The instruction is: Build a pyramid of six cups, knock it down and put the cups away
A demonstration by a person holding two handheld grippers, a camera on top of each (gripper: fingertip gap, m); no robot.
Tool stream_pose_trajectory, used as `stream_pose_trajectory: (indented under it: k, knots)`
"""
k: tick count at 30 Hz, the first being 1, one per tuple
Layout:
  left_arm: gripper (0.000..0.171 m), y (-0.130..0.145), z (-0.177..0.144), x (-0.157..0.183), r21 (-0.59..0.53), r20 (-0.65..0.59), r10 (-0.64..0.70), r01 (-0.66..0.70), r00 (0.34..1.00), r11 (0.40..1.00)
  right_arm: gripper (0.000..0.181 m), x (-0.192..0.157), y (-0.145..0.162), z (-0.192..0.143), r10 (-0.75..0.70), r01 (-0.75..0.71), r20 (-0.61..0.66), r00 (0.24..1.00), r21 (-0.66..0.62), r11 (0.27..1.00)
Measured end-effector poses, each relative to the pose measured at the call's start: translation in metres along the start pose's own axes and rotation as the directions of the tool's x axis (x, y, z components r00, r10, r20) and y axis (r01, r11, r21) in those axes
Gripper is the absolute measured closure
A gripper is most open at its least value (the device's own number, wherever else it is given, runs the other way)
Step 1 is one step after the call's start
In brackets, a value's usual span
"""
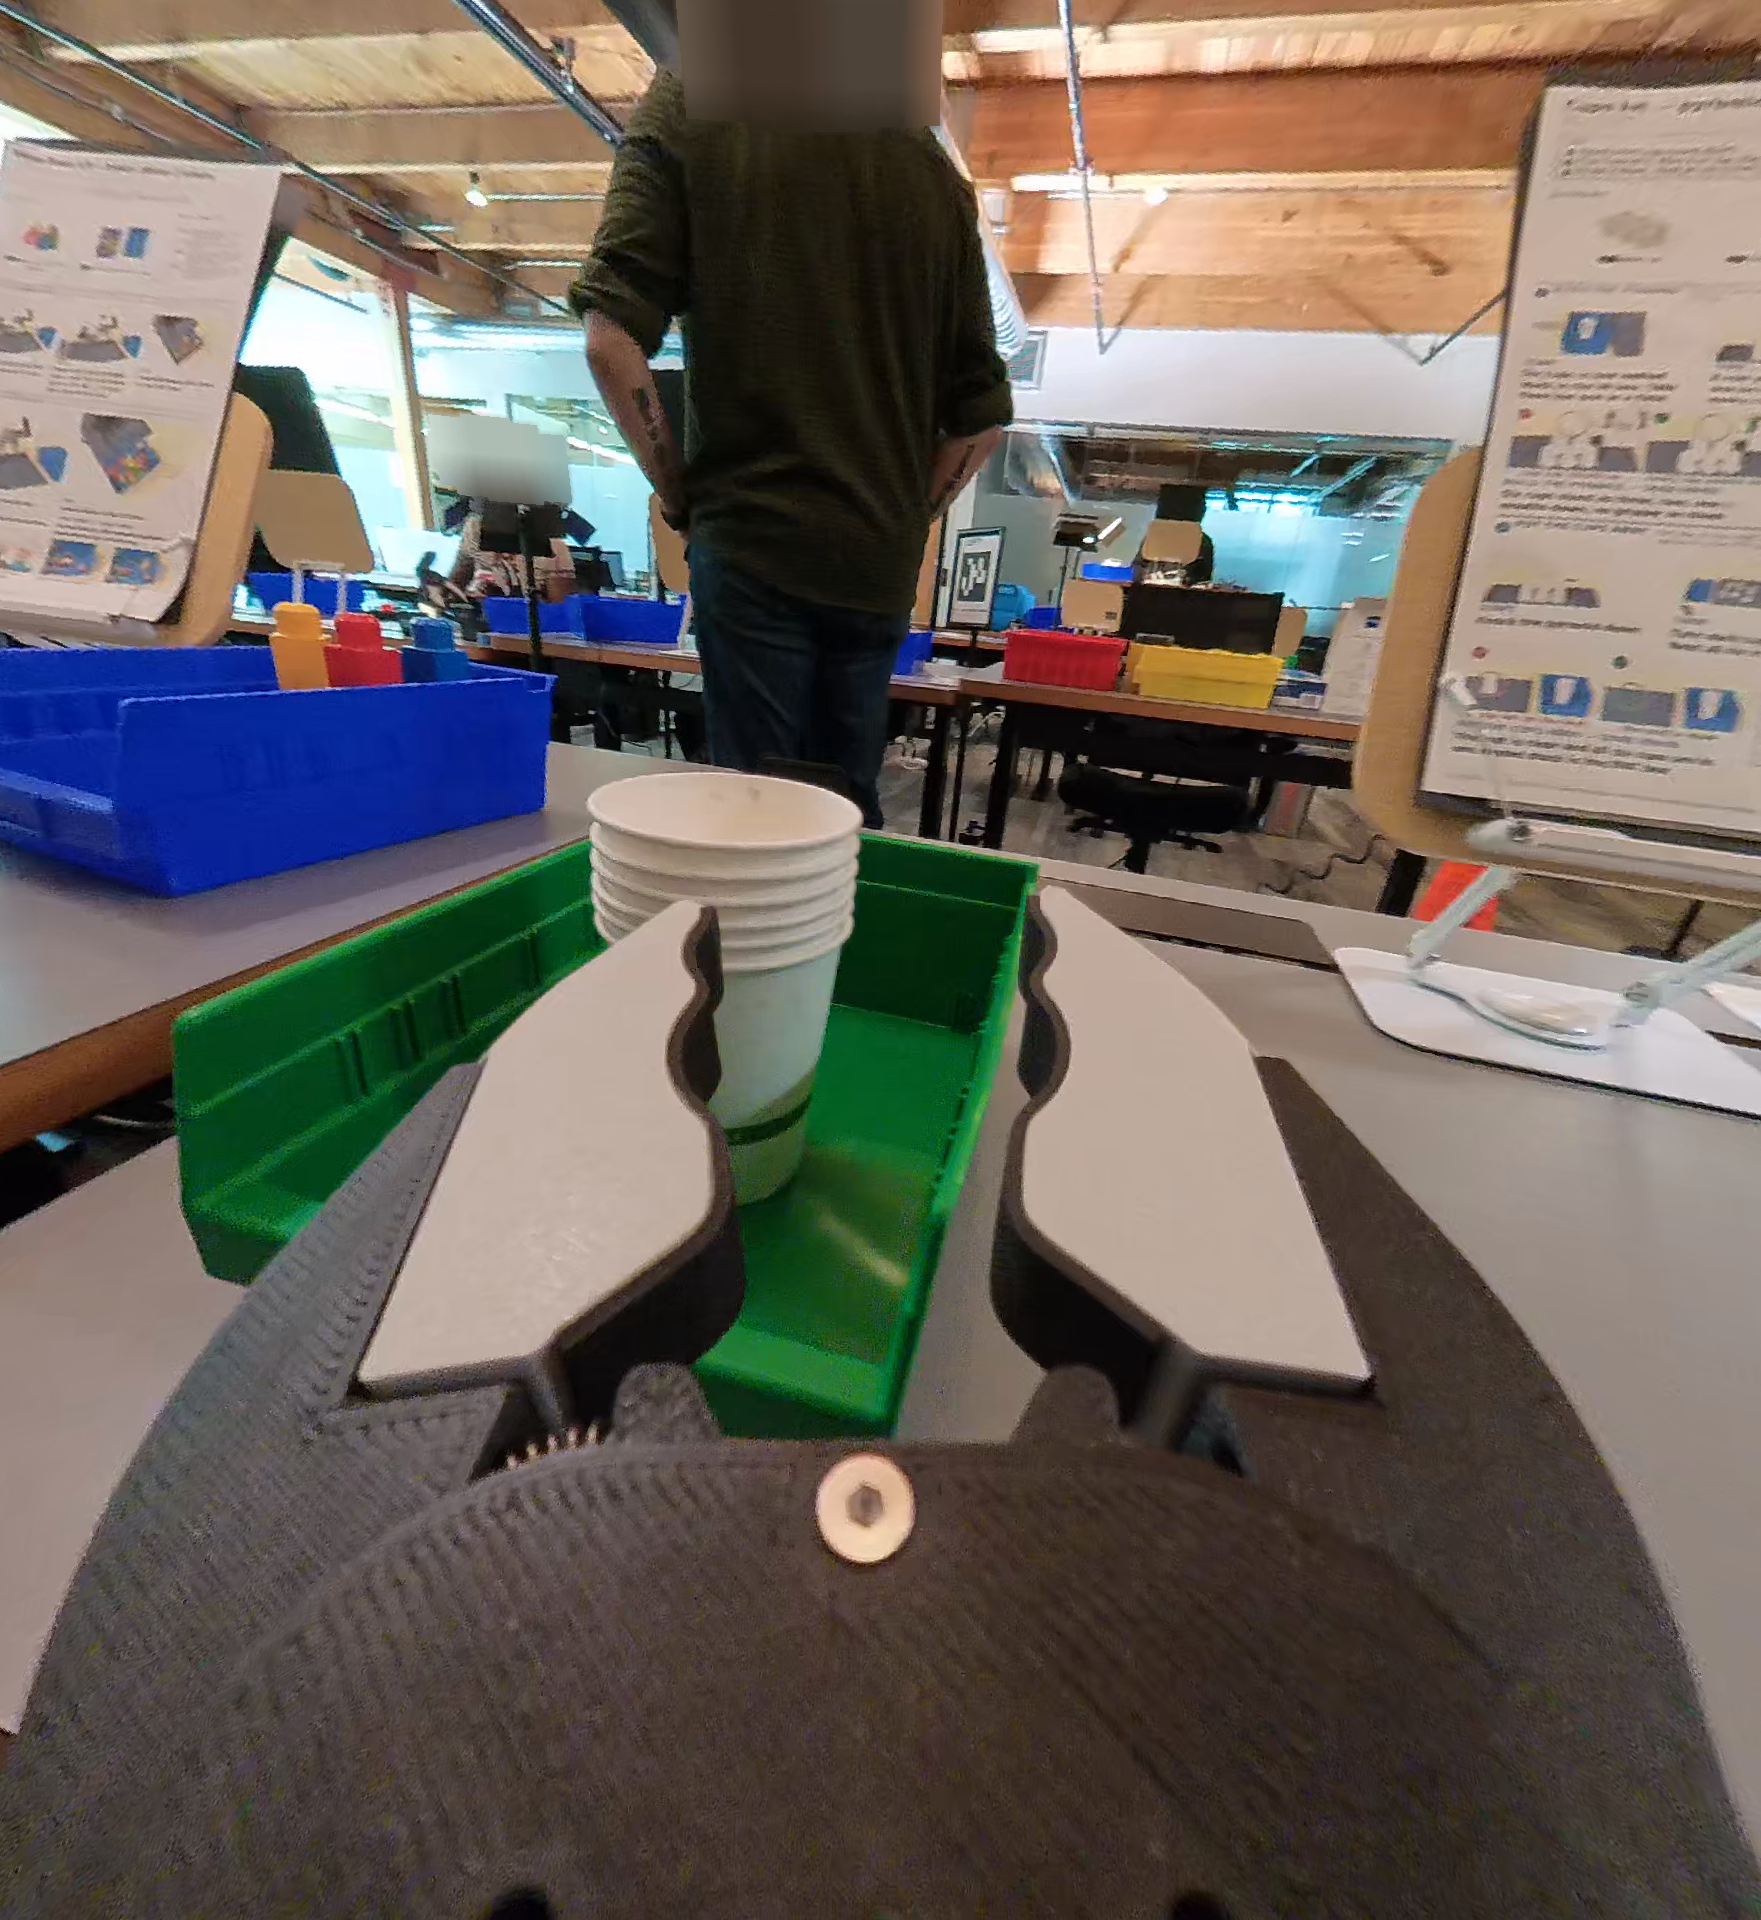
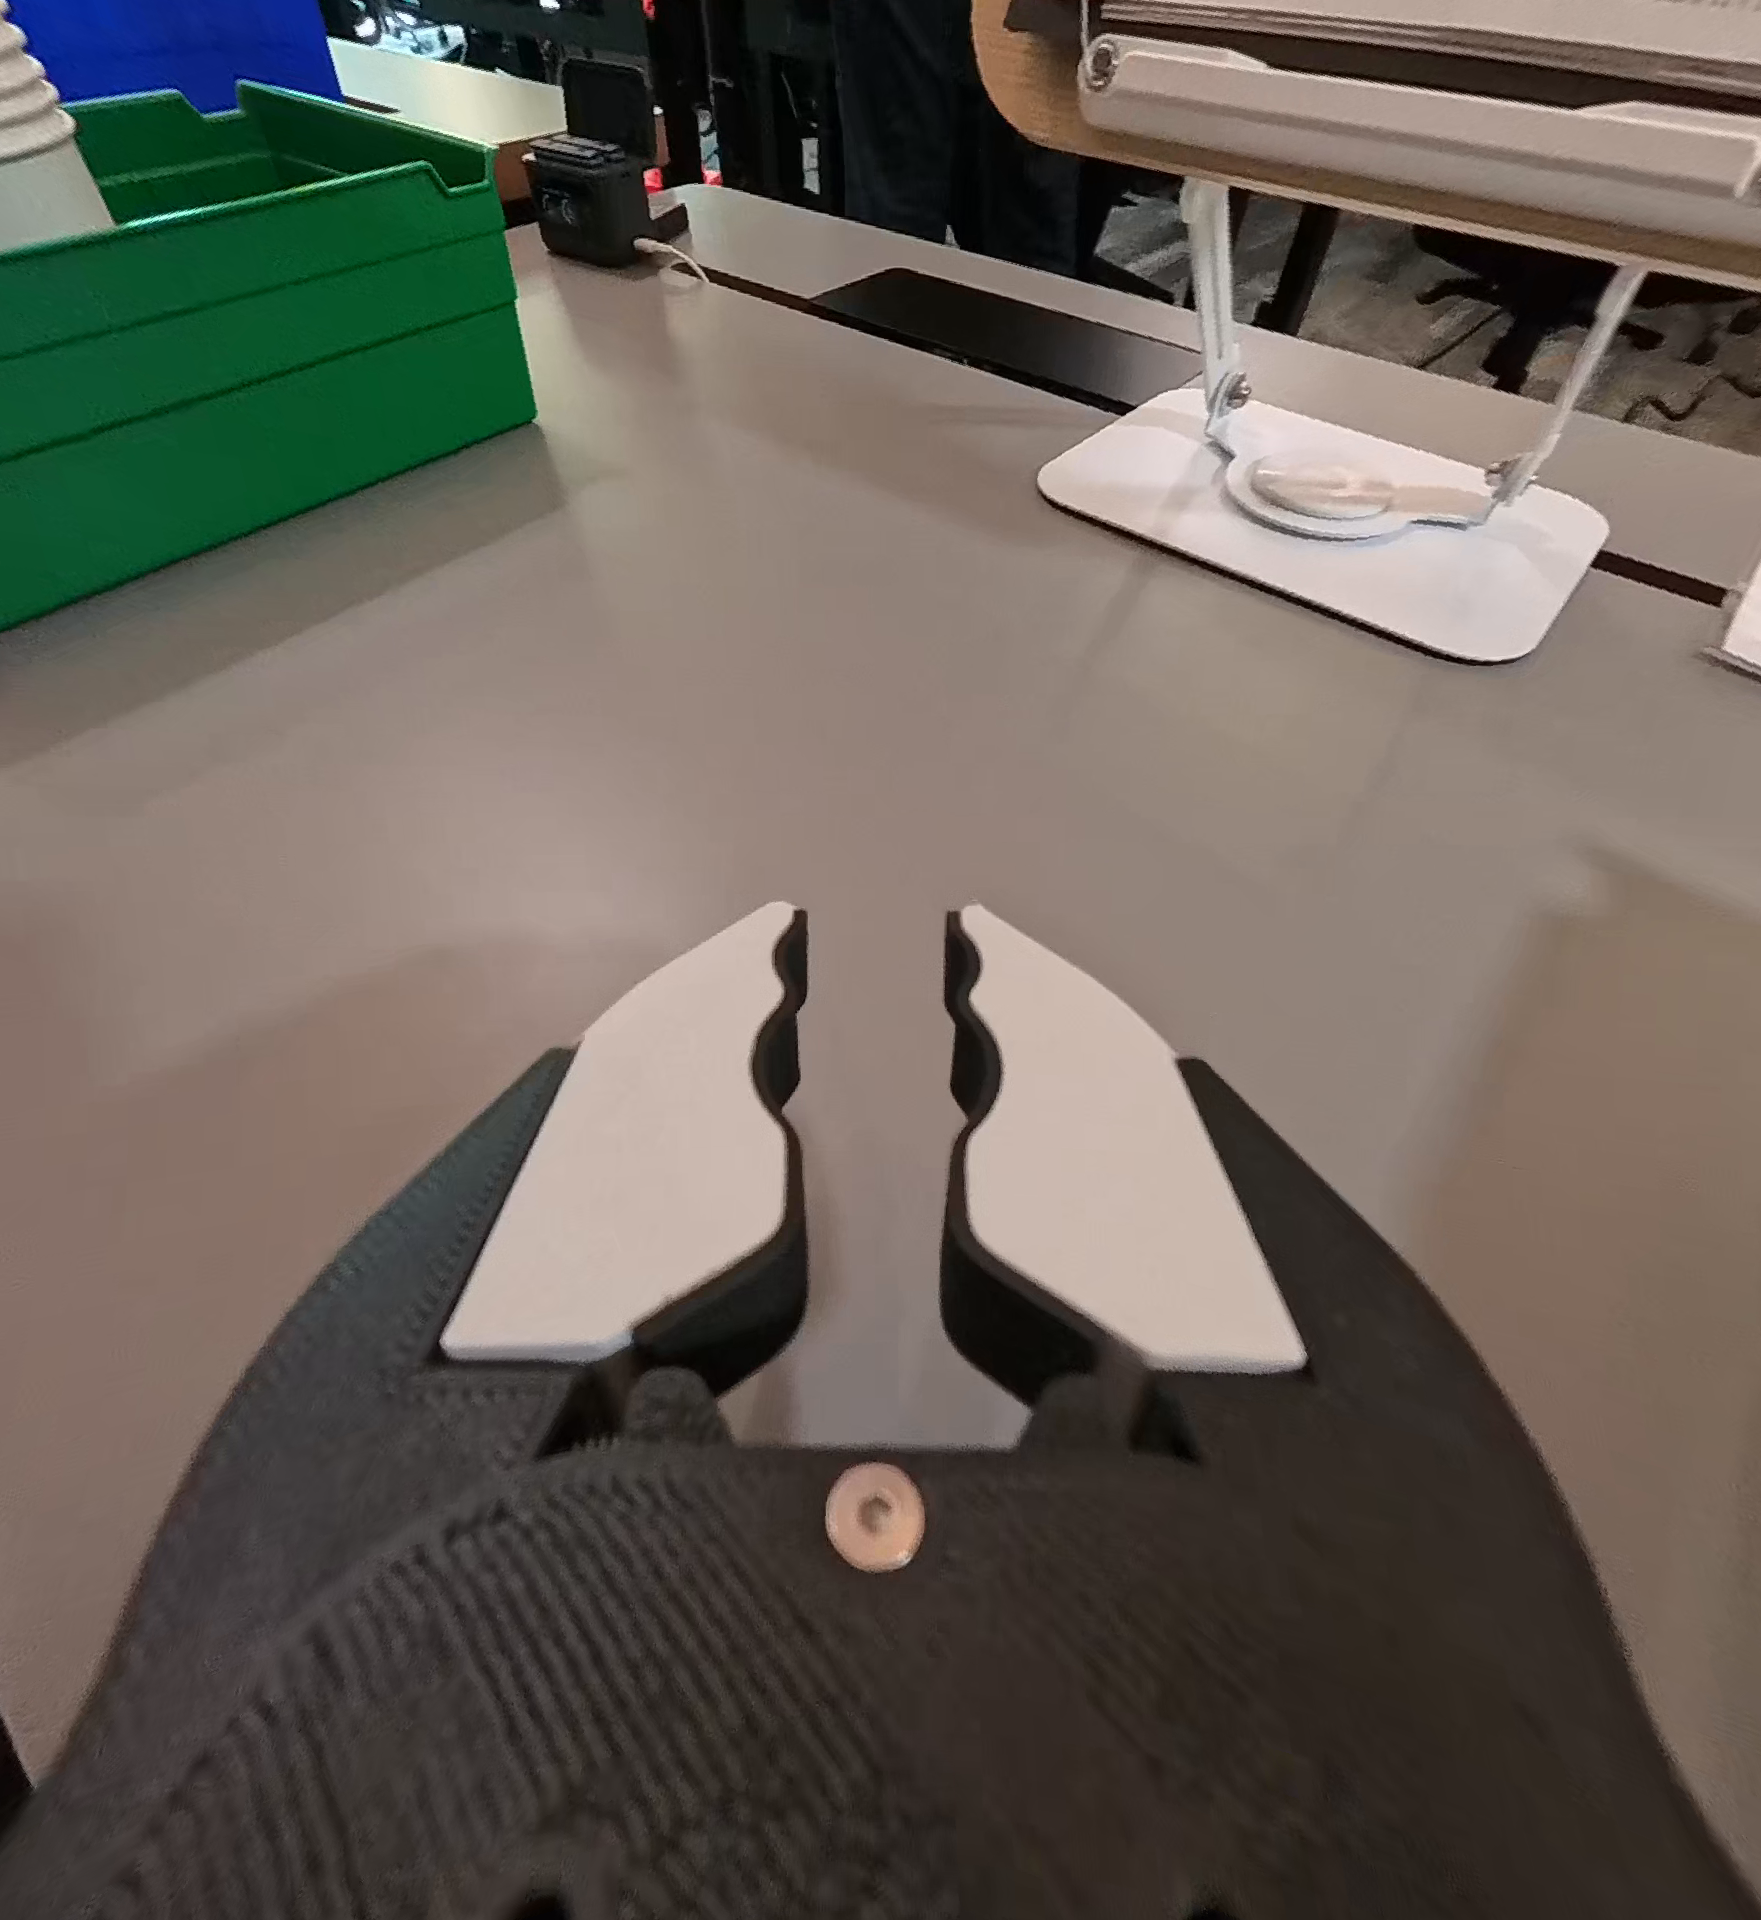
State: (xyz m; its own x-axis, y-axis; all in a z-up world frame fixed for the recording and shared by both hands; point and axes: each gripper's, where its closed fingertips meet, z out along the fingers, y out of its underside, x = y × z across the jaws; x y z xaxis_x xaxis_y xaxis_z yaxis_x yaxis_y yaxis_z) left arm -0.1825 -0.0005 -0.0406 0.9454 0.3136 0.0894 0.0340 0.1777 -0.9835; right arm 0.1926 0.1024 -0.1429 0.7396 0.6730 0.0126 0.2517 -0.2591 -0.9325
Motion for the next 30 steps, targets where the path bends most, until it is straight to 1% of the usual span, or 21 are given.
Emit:
stream_pose_trajectory:
  k: [6, 8, 9, 10, 11, 12, 13, 14, 16, 18, 20, 21, 23, 27, 30]
  knots:
    - [0.118, 0.004, 0.021, -0.016, -0.011, 0.056, 0.042, -0.041, 0.998, 0.999, 0.154, 0.016, 0.006, -0.016, 0.031, -0.031, -0.055, 0.998, 0.000, 1.000]
    - [0.120, 0.000, 0.026, -0.018, 0.011, 0.071, 0.026, -0.027, 0.997, 1.000, 0.153, 0.020, 0.008, -0.022, 0.049, -0.049, -0.067, 0.997, 0.006, 0.999]
    - [0.124, -0.007, 0.025, -0.016, 0.047, 0.071, 0.018, -0.021, 0.997, 0.999, 0.151, 0.022, 0.009, -0.026, 0.060, -0.059, -0.070, 0.996, 0.009, 0.998]
    - [0.136, -0.022, 0.020, -0.006, 0.119, 0.037, 0.007, -0.012, 0.999, 0.993, 0.152, 0.024, 0.009, -0.029, 0.069, -0.068, -0.070, 0.995, 0.012, 0.998]
    - [0.156, -0.039, 0.012, 0.015, 0.208, -0.055, 0.019, -0.008, 0.998, 0.978, 0.156, 0.023, 0.010, -0.032, 0.073, -0.072, -0.060, 0.996, 0.019, 0.997]
    - [0.171, -0.050, 0.003, 0.044, 0.267, -0.169, 0.054, -0.008, 0.984, 0.964, 0.160, 0.021, 0.009, -0.034, 0.077, -0.076, -0.040, 0.996, 0.030, 0.997]
    - [0.171, -0.050, -0.002, 0.073, 0.271, -0.265, 0.077, -0.003, 0.961, 0.963, 0.162, 0.019, 0.008, -0.037, 0.082, -0.081, -0.021, 0.996, 0.040, 0.996]
    - [0.171, -0.040, -0.005, 0.102, 0.225, -0.349, 0.080, 0.001, 0.934, 0.974, 0.163, 0.017, 0.007, -0.039, 0.086, -0.085, -0.007, 0.996, 0.050, 0.995]
    - [0.170, -0.008, -0.008, 0.155, 0.074, -0.496, 0.022, 0.018, 0.868, 0.997, 0.164, 0.014, 0.006, -0.041, 0.079, -0.079, 0.005, 0.997, 0.064, 0.995]
    - [0.170, 0.020, -0.007, 0.186, -0.062, -0.546, -0.030, -0.005, 0.837, 0.998, 0.165, 0.010, 0.008, -0.041, 0.052, -0.053, 0.010, 0.999, 0.056, 0.997]
    - [0.171, 0.035, -0.008, 0.202, -0.125, -0.574, -0.043, -0.035, 0.818, 0.992, 0.165, 0.005, 0.011, -0.040, 0.025, -0.026, 0.017, 1.000, 0.041, 0.999]
    - [0.170, 0.042, -0.009, 0.206, -0.152, -0.589, -0.039, -0.063, 0.808, 0.986, 0.165, 0.002, 0.012, -0.038, 0.006, -0.006, 0.017, 1.000, 0.033, 0.999]
    - [0.171, 0.051, -0.009, 0.203, -0.199, -0.576, -0.054, -0.076, 0.815, 0.977, 0.165, -0.008, 0.011, -0.031, -0.031, 0.030, 0.031, 0.999, 0.024, 0.999]
    - [0.170, 0.061, -0.005, 0.189, -0.324, -0.529, -0.210, 0.033, 0.822, 0.946, 0.163, -0.040, -0.002, -0.011, -0.056, 0.051, 0.110, 0.992, 0.047, 0.998]
    - [0.169, 0.065, -0.004, 0.180, -0.359, -0.505, -0.252, 0.065, 0.825, 0.931, 0.161, -0.069, -0.023, 0.010, -0.106, 0.091, 0.168, 0.980, 0.089, 0.992]
